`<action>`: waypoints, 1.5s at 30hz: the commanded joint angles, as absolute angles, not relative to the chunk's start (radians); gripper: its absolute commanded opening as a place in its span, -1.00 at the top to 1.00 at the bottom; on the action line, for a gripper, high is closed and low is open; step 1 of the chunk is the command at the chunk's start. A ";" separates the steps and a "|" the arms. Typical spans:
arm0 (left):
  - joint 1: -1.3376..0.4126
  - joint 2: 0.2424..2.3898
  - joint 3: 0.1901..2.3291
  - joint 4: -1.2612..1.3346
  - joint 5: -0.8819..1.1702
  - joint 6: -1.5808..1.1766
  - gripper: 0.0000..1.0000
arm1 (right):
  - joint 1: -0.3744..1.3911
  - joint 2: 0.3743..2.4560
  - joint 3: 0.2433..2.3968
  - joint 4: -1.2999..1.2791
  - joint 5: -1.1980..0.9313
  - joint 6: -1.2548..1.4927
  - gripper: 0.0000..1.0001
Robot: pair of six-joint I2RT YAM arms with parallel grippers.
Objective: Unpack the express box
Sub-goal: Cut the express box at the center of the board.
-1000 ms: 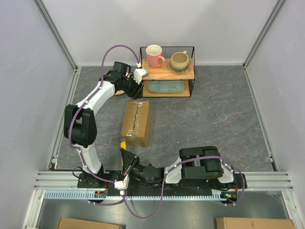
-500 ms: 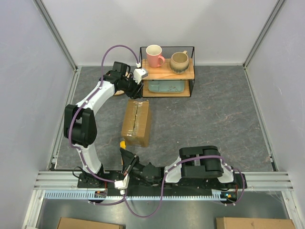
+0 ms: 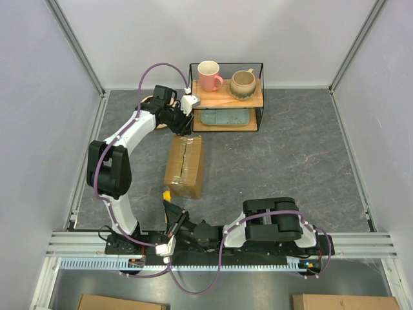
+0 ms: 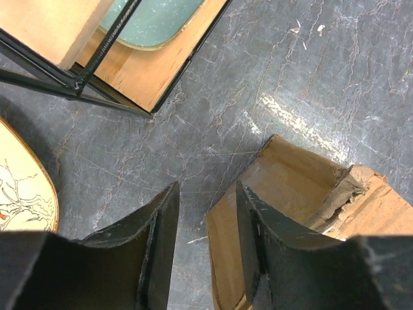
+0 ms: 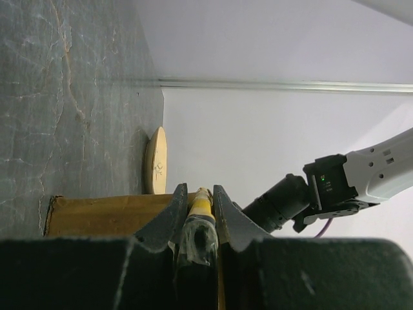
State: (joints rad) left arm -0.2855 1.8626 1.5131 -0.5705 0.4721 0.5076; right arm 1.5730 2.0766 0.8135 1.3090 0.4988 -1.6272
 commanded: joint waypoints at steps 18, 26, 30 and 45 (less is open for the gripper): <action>-0.279 1.873 1.499 -0.537 0.479 0.541 0.09 | 1.540 2.020 0.792 1.756 0.522 -1.641 1.00; -0.281 1.868 1.499 -0.535 0.485 0.540 0.11 | 1.528 2.014 0.776 1.756 0.545 -1.612 1.00; -0.279 1.867 1.497 -0.537 0.492 0.546 0.12 | 1.523 2.014 0.759 1.756 0.563 -1.603 1.00; -0.259 1.756 1.488 -0.609 0.549 0.571 -0.22 | 1.516 1.997 0.730 1.746 0.580 -1.569 1.00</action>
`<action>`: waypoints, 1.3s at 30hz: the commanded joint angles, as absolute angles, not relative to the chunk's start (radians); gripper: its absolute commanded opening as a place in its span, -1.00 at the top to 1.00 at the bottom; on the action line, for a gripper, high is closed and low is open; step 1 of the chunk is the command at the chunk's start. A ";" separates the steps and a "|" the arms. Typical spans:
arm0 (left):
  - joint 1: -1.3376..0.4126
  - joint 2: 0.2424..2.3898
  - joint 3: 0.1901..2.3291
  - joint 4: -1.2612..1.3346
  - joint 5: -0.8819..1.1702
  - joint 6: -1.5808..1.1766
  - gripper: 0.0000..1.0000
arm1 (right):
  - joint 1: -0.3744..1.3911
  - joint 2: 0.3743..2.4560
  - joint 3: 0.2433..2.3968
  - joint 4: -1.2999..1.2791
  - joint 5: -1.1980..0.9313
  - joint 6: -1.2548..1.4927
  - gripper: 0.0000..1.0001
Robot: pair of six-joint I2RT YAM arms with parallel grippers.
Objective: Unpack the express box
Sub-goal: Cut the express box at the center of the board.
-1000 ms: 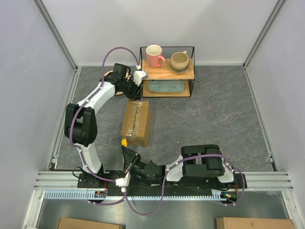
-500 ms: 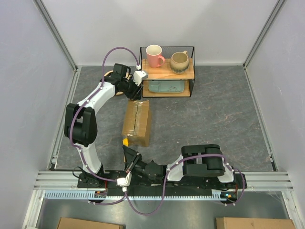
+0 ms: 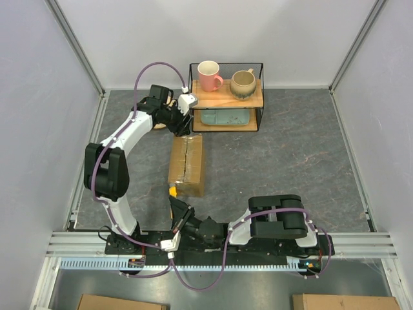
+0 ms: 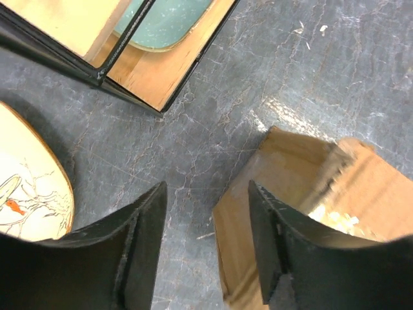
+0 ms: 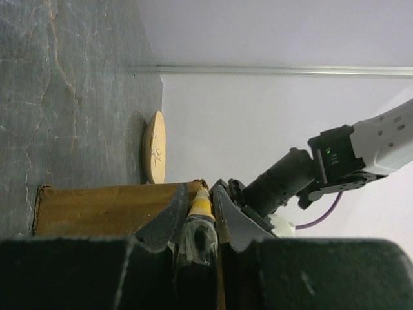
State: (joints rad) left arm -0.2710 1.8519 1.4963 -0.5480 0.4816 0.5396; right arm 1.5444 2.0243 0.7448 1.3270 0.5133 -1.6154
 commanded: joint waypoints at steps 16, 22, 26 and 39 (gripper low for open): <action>-0.348 1.632 1.384 -0.706 0.666 0.537 -0.87 | 1.516 1.999 0.732 1.740 0.572 -1.560 1.00; -0.540 1.548 1.367 -0.635 0.560 0.563 -0.88 | 1.516 2.005 0.741 1.735 0.577 -1.552 1.00; -0.591 1.537 1.381 -0.615 0.552 0.586 -0.88 | 1.520 2.005 0.741 1.733 0.583 -1.551 1.00; -0.655 1.496 1.350 -0.641 0.610 0.661 -0.89 | 1.526 1.994 0.723 1.741 0.603 -1.554 1.00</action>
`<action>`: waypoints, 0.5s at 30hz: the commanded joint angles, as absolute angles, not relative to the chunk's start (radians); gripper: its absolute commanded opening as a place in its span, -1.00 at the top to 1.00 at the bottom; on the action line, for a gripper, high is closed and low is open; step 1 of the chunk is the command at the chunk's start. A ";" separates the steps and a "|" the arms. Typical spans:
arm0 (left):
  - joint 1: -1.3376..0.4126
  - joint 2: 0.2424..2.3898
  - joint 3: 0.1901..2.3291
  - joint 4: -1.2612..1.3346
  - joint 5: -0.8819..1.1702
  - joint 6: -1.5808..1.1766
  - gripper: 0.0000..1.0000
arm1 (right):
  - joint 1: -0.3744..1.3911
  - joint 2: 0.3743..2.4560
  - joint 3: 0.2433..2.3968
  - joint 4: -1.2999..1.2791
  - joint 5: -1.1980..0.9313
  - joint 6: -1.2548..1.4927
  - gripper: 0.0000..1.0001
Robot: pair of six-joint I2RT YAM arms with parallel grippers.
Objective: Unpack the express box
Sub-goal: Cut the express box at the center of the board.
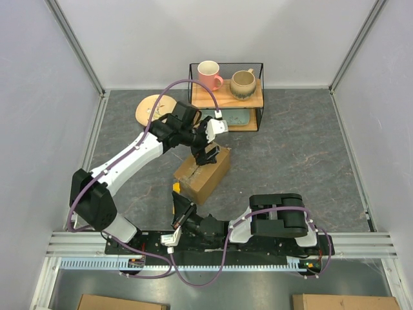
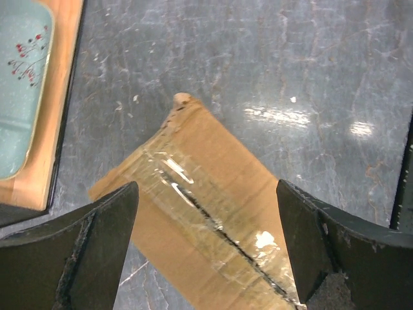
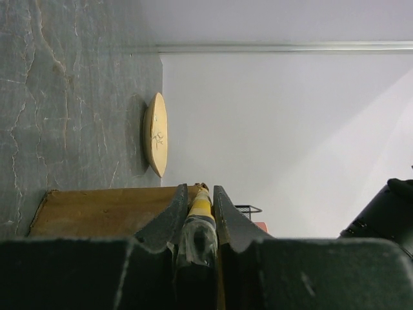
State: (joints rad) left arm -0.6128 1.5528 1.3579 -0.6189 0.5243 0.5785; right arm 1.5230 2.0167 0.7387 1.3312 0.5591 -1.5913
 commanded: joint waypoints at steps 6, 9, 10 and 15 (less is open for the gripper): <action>-0.710 1.506 1.298 -0.687 0.678 0.735 -0.88 | 1.537 1.993 0.724 1.743 0.614 -1.557 1.00; -0.733 1.505 1.272 -0.680 0.669 0.756 -0.87 | 1.543 1.994 0.721 1.744 0.624 -1.559 1.00; -0.739 1.506 1.264 -0.675 0.664 0.773 -0.87 | 1.545 1.994 0.721 1.744 0.626 -1.560 1.00; -0.765 1.523 1.213 -0.641 0.601 0.799 -0.86 | 1.549 1.991 0.716 1.744 0.632 -1.562 1.00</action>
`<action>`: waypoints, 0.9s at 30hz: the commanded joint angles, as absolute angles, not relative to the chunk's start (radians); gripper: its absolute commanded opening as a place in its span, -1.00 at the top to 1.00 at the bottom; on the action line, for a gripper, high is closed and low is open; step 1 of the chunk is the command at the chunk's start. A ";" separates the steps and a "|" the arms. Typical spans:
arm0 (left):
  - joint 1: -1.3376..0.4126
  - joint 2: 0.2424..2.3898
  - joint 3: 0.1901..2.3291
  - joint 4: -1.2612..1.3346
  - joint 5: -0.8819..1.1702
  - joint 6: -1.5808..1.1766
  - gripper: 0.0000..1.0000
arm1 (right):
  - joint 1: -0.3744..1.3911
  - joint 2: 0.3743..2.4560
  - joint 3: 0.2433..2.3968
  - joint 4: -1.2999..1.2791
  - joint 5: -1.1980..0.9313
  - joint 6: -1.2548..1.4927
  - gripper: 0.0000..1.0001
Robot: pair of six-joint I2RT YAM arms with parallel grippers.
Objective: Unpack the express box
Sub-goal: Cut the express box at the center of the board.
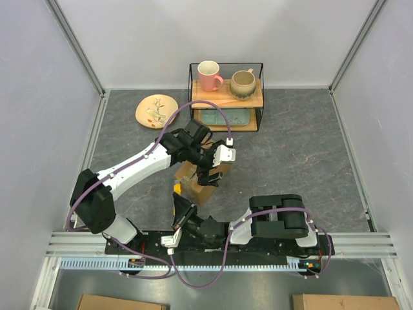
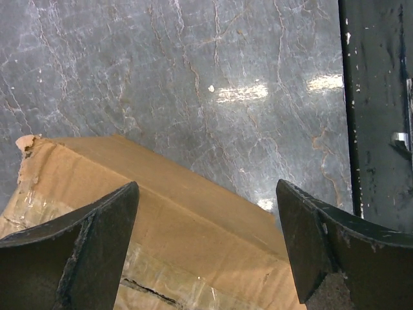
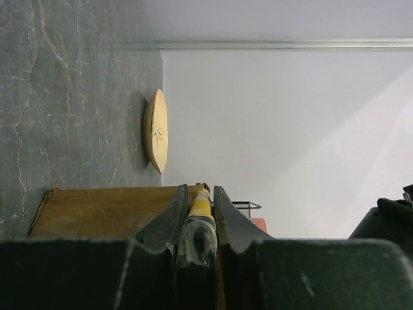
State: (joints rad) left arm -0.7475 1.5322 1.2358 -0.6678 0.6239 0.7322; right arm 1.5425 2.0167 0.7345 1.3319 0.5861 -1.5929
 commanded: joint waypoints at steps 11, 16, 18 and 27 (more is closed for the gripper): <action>-0.793 1.520 1.126 -0.632 0.494 0.896 -0.84 | 1.555 1.957 0.693 1.723 0.643 -1.569 1.00; -0.793 1.520 1.112 -0.652 0.459 0.920 -0.82 | 1.562 1.944 0.678 1.712 0.657 -1.557 1.00; -0.795 1.520 1.106 -0.655 0.445 0.931 -0.82 | 1.565 1.931 0.672 1.694 0.666 -1.546 1.00; -0.793 1.517 1.098 -0.676 0.419 0.960 -0.80 | 1.585 1.868 0.638 1.592 0.692 -1.471 1.00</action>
